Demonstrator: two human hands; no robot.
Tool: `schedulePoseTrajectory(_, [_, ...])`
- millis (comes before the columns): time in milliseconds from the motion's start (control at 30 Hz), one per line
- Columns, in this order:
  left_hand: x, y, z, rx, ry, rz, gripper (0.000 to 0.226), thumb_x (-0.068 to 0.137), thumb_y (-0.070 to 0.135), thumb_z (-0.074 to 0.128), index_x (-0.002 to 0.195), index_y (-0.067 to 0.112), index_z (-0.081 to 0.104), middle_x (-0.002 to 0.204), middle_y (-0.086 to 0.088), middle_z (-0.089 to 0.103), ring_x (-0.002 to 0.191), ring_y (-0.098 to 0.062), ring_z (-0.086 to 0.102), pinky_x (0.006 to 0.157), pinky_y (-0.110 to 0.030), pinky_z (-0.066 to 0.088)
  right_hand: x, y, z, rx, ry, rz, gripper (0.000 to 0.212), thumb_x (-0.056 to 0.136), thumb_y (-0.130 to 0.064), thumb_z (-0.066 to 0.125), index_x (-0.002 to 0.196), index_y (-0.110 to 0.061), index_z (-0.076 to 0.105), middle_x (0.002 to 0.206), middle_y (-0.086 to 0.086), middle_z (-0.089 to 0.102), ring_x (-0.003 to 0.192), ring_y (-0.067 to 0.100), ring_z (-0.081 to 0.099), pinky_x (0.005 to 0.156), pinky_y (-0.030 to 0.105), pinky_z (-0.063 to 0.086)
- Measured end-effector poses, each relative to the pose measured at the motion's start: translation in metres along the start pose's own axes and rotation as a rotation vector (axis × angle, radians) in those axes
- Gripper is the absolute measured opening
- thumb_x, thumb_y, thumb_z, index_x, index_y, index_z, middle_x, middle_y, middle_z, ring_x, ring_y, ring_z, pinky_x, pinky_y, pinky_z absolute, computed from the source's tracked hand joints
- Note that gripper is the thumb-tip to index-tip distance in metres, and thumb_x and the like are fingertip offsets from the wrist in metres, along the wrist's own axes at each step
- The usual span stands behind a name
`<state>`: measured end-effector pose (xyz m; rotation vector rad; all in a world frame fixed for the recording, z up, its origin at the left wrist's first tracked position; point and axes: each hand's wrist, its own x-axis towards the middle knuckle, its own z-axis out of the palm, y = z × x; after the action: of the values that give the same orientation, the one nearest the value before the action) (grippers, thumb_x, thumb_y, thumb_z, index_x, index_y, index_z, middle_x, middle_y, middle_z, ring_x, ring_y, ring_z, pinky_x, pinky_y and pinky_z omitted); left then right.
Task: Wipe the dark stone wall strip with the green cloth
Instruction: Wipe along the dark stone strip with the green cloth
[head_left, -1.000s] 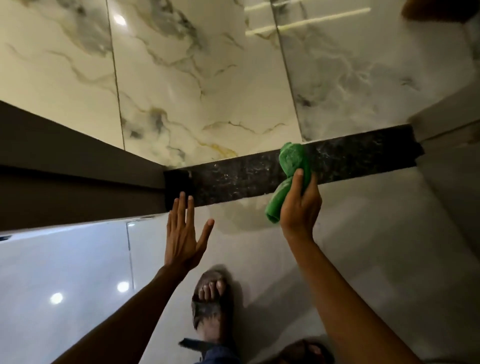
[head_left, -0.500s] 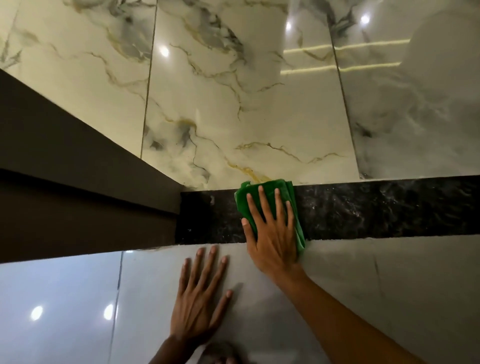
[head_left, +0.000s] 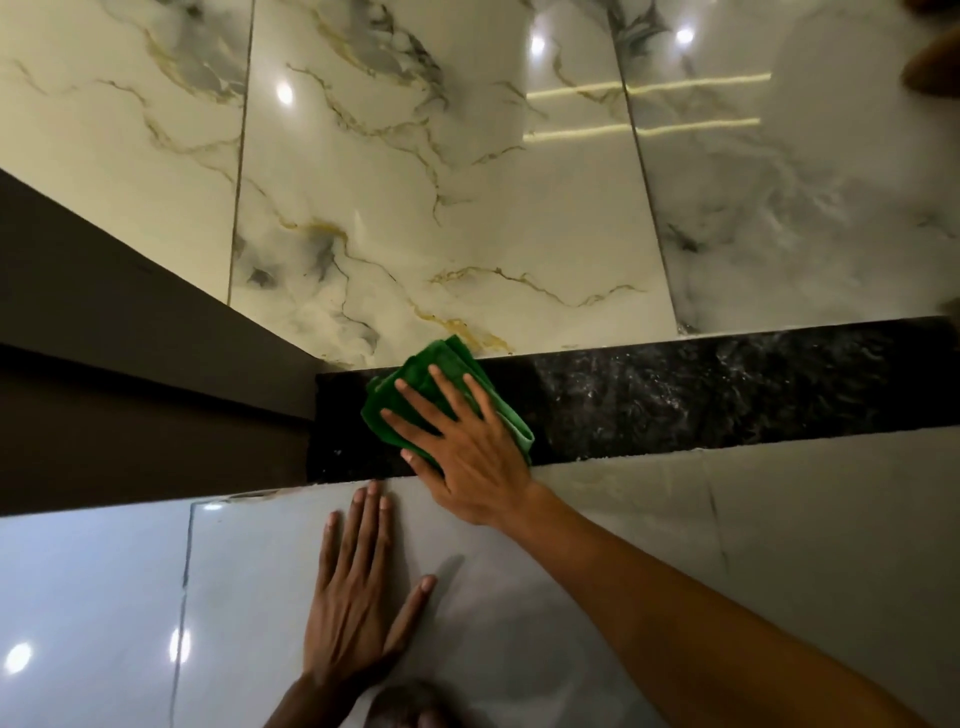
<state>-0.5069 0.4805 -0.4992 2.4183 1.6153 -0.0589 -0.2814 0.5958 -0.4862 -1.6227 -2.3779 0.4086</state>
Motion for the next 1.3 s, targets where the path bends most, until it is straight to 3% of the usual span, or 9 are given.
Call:
schedulePoseTrajectory(300, [0.003,0.000,0.000,0.047,0.009,0.028,0.102,0.109,0.076,0.023,0.178,0.001,0.016,0.191,-0.016,0.006,0.177,-0.031,0.006,0.139,-0.059,0.011,-0.023,0.013,-0.007,0.036,0.074,0.142,0.054,0.113,-0.043,0.039,0.166,-0.037,0.036,0.180,-0.007,0.025,0.169,0.028,0.015,0.136,0.057,0.014])
schedulePoseTrajectory(800, [0.024,0.045,0.001,-0.032,0.010,0.159,0.099,0.109,0.076,0.027,0.180,0.009,0.013,0.191,-0.011,0.004,0.178,-0.027,0.002,0.143,-0.047,-0.001,-0.095,0.114,-0.043,-0.076,0.235,0.601,0.056,0.113,-0.048,0.032,0.168,-0.038,0.032,0.180,-0.009,0.022,0.170,0.028,0.012,0.134,0.067,0.011])
schedulePoseTrajectory(1000, [0.040,0.064,0.006,0.039,-0.033,0.380,0.094,0.111,0.075,0.028,0.181,0.012,0.016,0.191,-0.011,0.005,0.177,-0.030,0.006,0.142,-0.053,0.003,-0.102,0.125,-0.048,-0.086,0.258,0.706,0.056,0.113,-0.050,0.028,0.168,-0.038,0.032,0.180,-0.008,0.021,0.170,0.028,0.012,0.134,0.066,0.010])
schedulePoseTrajectory(1300, [0.054,0.086,0.003,0.078,-0.054,0.401,0.092,0.110,0.075,0.029,0.181,0.018,0.016,0.191,-0.011,0.009,0.177,-0.033,0.004,0.140,-0.059,0.007,-0.147,0.193,-0.072,-0.114,0.320,0.866,0.055,0.112,-0.049,0.035,0.167,-0.040,0.034,0.179,-0.008,0.025,0.168,0.027,0.017,0.135,0.063,0.012])
